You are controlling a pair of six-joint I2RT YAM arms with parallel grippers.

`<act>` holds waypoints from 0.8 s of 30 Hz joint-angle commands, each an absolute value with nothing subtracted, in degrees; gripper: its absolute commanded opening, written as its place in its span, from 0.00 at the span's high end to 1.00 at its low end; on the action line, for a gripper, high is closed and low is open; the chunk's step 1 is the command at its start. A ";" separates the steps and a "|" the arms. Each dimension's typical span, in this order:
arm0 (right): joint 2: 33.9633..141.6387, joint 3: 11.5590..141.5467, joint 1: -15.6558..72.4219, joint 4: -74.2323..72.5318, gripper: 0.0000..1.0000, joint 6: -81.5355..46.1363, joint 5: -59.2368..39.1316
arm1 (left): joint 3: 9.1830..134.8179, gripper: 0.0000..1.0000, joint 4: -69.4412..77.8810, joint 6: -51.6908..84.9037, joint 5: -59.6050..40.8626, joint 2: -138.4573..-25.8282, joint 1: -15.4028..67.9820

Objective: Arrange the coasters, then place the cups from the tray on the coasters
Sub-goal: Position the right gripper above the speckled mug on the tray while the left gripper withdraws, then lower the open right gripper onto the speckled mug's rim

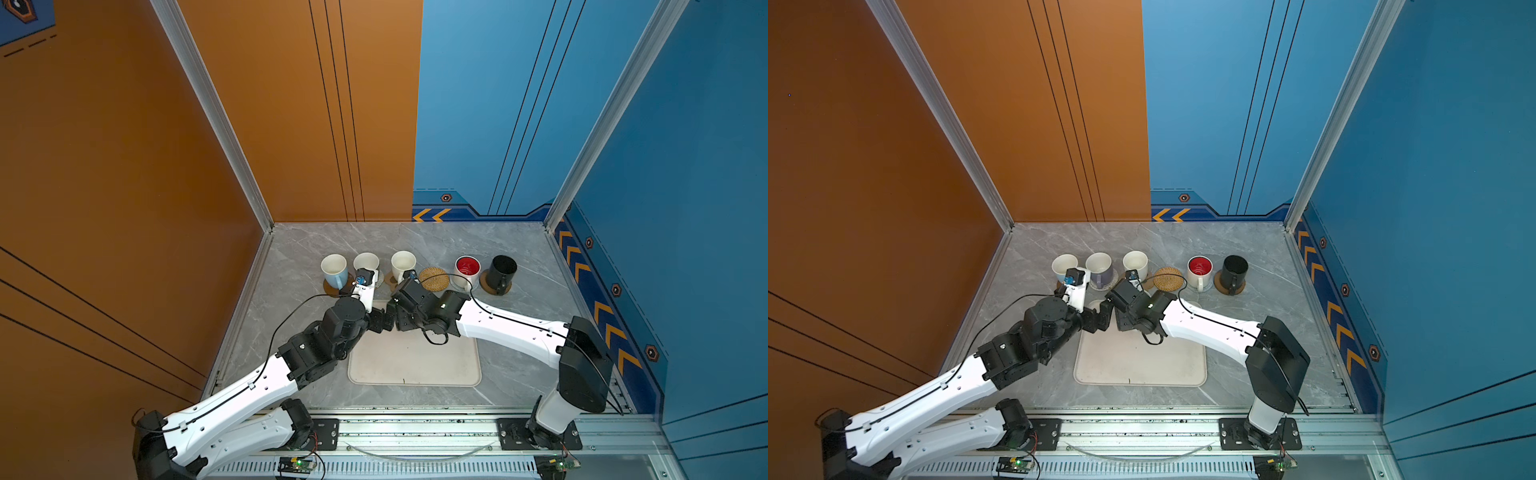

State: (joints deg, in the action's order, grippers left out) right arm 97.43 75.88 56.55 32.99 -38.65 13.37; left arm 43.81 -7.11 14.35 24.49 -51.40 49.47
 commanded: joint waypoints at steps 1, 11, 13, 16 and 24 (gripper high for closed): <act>100.40 73.60 58.45 36.11 0.31 -41.27 13.26 | 43.35 0.05 -3.03 16.03 26.18 -48.86 48.34; 102.56 73.22 58.62 35.73 0.33 -42.44 13.31 | 42.02 0.05 -4.72 16.93 26.59 -45.09 47.01; 103.30 73.21 58.57 35.33 0.33 -42.45 12.88 | 41.93 0.05 -5.05 17.04 27.03 -44.83 46.95; 103.97 73.34 58.45 34.99 0.33 -42.50 12.62 | 41.66 0.05 -5.32 17.05 27.41 -44.39 46.91; 104.32 73.35 57.36 33.51 0.34 -42.22 13.11 | 41.49 0.05 -6.40 17.05 27.85 -43.44 46.57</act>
